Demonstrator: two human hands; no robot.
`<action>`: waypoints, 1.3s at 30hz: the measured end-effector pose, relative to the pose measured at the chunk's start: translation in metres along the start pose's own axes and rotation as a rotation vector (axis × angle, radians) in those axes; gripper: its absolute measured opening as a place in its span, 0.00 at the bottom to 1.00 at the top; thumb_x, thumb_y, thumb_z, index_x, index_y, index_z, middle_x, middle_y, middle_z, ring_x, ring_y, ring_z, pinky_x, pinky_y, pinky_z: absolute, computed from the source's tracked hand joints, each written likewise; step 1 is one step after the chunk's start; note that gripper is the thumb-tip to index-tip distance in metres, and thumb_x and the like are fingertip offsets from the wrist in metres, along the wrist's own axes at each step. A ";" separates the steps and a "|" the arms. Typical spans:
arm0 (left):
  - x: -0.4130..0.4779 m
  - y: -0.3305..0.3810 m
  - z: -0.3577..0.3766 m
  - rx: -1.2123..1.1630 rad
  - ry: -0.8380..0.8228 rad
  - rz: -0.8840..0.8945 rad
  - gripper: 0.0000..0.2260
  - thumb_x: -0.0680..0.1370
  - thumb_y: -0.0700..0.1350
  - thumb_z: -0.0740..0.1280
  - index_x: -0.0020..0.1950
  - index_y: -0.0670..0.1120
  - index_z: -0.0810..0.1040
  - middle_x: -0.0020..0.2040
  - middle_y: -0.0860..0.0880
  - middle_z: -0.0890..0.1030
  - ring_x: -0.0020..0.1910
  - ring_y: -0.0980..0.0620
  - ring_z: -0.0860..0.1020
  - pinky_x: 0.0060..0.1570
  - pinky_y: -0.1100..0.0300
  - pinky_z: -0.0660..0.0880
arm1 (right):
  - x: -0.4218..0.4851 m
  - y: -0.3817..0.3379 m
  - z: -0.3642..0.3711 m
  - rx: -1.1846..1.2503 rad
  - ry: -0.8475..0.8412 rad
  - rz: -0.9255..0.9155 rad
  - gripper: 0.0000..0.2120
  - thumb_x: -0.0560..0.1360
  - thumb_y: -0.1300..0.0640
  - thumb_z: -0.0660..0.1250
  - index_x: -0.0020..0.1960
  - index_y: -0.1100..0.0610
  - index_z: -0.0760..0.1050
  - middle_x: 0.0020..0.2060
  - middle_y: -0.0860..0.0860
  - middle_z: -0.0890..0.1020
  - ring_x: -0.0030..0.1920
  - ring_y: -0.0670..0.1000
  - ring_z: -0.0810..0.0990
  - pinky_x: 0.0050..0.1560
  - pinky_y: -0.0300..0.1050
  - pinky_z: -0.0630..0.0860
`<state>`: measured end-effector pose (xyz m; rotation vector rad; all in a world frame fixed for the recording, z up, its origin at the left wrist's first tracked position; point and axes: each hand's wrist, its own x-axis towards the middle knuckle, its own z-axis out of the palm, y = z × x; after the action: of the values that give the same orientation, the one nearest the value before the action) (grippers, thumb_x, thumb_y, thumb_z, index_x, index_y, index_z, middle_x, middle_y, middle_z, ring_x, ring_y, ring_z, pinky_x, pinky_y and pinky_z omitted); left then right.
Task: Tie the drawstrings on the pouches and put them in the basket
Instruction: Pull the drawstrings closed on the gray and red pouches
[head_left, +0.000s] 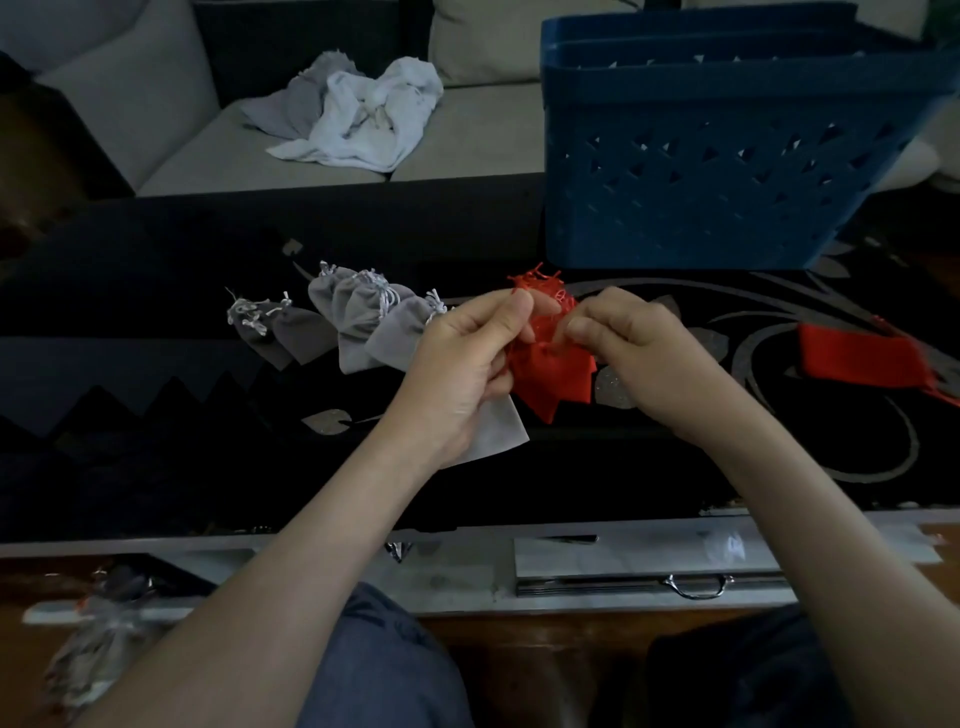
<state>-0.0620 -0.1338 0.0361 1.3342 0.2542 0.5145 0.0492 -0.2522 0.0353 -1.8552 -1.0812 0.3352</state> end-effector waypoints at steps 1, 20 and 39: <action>0.000 0.000 -0.001 0.037 0.028 -0.002 0.09 0.76 0.47 0.63 0.44 0.44 0.80 0.33 0.51 0.70 0.20 0.62 0.63 0.20 0.70 0.56 | -0.001 0.001 0.000 -0.039 -0.030 0.013 0.12 0.79 0.56 0.62 0.39 0.50 0.79 0.42 0.49 0.75 0.46 0.43 0.75 0.53 0.39 0.69; 0.002 -0.011 0.009 0.257 0.217 -0.042 0.07 0.79 0.41 0.64 0.42 0.44 0.78 0.31 0.53 0.79 0.23 0.61 0.71 0.25 0.69 0.68 | 0.001 0.001 0.010 0.582 0.156 0.311 0.16 0.78 0.61 0.57 0.32 0.56 0.67 0.27 0.49 0.69 0.29 0.46 0.67 0.37 0.42 0.64; 0.003 -0.016 0.015 0.331 0.149 0.005 0.09 0.81 0.39 0.60 0.47 0.42 0.79 0.37 0.46 0.78 0.34 0.60 0.79 0.40 0.68 0.77 | -0.006 -0.003 0.028 0.214 0.183 -0.016 0.11 0.76 0.66 0.64 0.44 0.50 0.72 0.35 0.46 0.77 0.39 0.45 0.78 0.45 0.42 0.75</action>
<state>-0.0497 -0.1474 0.0241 1.6190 0.4743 0.5947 0.0269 -0.2399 0.0213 -1.6521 -0.8987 0.2553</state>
